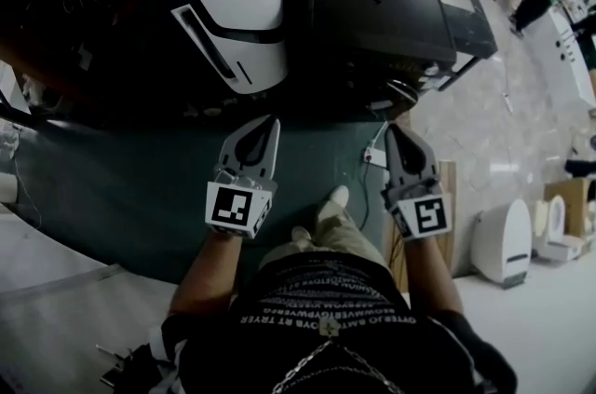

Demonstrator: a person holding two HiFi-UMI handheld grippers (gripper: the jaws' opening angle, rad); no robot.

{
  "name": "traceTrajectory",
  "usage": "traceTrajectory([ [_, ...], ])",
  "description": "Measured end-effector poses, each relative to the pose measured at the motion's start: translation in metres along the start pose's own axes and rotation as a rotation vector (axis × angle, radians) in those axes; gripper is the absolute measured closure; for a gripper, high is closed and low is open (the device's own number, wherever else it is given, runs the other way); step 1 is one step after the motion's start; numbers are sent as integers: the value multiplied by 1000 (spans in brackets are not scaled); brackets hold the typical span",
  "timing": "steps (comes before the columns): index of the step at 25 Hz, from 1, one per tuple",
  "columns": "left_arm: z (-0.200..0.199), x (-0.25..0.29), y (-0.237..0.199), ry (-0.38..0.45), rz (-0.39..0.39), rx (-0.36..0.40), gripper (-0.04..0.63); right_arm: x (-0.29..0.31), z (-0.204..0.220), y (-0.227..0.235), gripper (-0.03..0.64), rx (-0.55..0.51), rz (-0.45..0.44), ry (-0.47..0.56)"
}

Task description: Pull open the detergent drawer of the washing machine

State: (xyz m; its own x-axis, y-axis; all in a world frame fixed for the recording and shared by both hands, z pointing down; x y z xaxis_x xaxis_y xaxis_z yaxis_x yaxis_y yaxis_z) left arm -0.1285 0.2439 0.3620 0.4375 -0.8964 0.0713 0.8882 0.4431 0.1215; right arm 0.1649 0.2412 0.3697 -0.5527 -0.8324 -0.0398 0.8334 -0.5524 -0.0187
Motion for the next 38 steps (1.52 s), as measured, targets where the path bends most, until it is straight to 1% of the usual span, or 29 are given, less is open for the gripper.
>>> traceTrajectory([
  [4,3,27,-6,-17,4,-16,591,16,-2,20,615,-28,-9,6],
  [8,10,53,-13,-26,3,-27,591,37,0,36,615,-5,-14,0],
  [13,12,82,-24,-33,-1,-38,591,64,4,56,615,-19,-26,-7],
  [16,11,98,-30,-35,-5,-35,591,79,3,65,615,2,-34,-13],
  [25,1,143,-39,-44,-18,-20,591,116,-2,104,615,14,-54,2],
  [31,-13,166,-39,-37,-62,-20,591,133,-5,131,615,9,-95,12],
  [38,-23,184,-32,-32,-107,9,591,150,-2,157,615,26,-141,20],
])
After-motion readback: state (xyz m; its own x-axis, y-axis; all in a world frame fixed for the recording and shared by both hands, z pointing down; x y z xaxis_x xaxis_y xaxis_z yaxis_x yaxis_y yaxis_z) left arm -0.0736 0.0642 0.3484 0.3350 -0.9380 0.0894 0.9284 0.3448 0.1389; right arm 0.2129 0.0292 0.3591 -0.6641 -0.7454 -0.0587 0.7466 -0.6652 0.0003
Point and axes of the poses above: the fingertips, and each gripper's own axes: x forward along the fingers, y to its right, z out of its underside, the point moved 10 cm from there along -x, backward along the fingers, and after that the axes turned 3 degrees about x, right-handed, at the moved point
